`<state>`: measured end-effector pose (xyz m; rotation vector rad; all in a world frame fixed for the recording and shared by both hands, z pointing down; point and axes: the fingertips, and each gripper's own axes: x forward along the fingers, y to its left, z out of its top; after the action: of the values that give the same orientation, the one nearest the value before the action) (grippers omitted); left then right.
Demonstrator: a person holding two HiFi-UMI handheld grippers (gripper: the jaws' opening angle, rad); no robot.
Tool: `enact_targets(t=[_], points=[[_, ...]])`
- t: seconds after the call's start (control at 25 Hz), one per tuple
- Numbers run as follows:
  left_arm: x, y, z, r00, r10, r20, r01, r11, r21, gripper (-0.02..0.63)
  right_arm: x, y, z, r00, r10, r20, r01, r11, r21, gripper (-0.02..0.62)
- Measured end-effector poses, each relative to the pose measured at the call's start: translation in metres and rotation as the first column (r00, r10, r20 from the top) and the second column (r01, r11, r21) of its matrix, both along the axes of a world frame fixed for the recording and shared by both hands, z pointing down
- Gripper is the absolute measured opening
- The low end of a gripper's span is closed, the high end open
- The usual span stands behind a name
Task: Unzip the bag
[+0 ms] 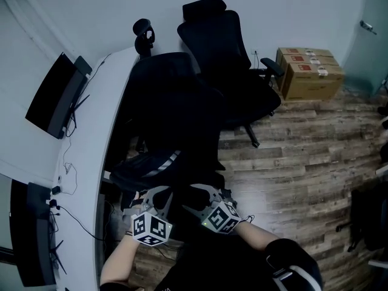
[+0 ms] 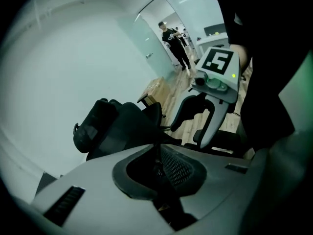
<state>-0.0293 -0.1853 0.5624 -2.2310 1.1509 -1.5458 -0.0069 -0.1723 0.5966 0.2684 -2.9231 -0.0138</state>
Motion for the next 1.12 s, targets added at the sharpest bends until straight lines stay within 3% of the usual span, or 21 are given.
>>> enact_targets(t=[0.24,0.48,0.68,0.84,1.12], points=[[-0.015,-0.002,-0.007,0.988,-0.103,-0.117,0.103,0.995,-0.002,0.051,-0.049,0.001,-0.003,0.995,-0.103,-0.013,0.104,0.988,0.116,0.244],[-0.027,0.001,-0.011,0.982,-0.091,-0.165,0.089,0.996,-0.015,0.049,-0.089,0.002,-0.009,0.99,-0.134,-0.034,0.138,0.97,0.198,0.245],[-0.038,0.001,-0.018,0.975,-0.087,-0.202,0.086,0.996,-0.017,0.048,-0.106,0.005,-0.003,0.99,-0.133,-0.053,0.141,0.968,0.209,0.244],[-0.044,-0.001,-0.025,0.97,-0.081,-0.228,0.081,0.997,-0.005,0.048,-0.106,0.005,-0.001,0.993,-0.102,-0.055,0.111,0.972,0.206,0.15],[-0.057,-0.007,-0.038,0.953,-0.061,-0.297,0.068,0.998,0.012,0.046,-0.105,0.0,-0.002,0.997,-0.048,-0.062,0.059,0.98,0.189,0.126]])
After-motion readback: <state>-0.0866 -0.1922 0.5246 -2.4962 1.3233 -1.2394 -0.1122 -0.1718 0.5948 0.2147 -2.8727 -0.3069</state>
